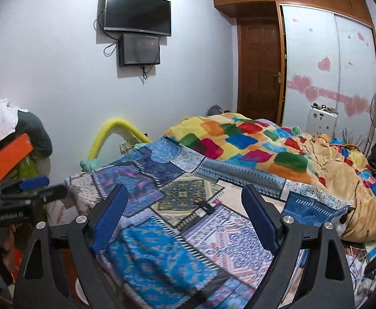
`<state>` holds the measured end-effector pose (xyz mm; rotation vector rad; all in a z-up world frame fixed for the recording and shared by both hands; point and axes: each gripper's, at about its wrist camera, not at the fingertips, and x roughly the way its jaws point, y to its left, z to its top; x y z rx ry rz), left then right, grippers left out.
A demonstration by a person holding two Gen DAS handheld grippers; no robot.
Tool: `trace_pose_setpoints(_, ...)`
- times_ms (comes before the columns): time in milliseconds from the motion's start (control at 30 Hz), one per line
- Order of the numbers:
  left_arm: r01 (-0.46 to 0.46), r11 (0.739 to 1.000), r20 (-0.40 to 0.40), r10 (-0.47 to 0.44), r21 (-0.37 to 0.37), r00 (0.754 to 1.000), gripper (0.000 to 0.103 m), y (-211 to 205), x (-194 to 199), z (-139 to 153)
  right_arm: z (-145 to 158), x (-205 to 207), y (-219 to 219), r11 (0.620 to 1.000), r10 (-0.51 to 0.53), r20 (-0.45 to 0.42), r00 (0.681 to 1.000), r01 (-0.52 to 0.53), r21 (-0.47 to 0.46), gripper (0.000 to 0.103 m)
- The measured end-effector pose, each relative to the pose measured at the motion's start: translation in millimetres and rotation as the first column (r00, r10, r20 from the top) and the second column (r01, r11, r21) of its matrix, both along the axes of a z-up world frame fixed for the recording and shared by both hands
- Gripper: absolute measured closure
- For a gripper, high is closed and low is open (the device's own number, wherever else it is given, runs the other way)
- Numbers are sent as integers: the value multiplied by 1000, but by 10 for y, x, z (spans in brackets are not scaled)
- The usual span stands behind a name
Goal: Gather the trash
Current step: 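Move the left gripper to the black TRAINER card while the right gripper approaches the pink toy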
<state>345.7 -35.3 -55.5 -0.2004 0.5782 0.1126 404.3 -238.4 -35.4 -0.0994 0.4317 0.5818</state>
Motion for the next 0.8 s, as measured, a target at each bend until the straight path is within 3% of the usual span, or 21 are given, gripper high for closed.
trace_pose_setpoints(200, 56, 998, -38, -55, 9, 998, 23, -222, 710, -227, -416, 598, -186, 997, -74, -117, 990, 70, -32, 15)
trace_pose_setpoints(400, 104, 995, -106, -103, 0, 989, 23, -357, 1423, -660, -736, 1094, -207, 995, -88, -203, 975, 79, -53, 15)
trace_pose_setpoints(500, 117, 993, -131, -118, -11, 984, 23, -384, 1725, -898, -1058, 1544, -112, 993, -93, -250, 964, 72, -90, 17)
trace_pose_setpoints(600, 119, 993, -154, -121, -24, 981, 23, -365, 1956, -1114, -1203, 1731, -29, 994, -79, -283, 956, 52, -101, 31)
trace_pose_setpoints(667, 115, 993, -176, -119, -33, 977, 23, -349, 2122, -1275, -1451, 2018, 142, 993, -31, -352, 936, -13, -121, 44)
trace_pose_setpoints(800, 100, 994, -215, -109, -52, 971, 23, -282, 2355, -1526, -1796, 2344, 354, 988, -11, -421, 907, -55, -145, 59)
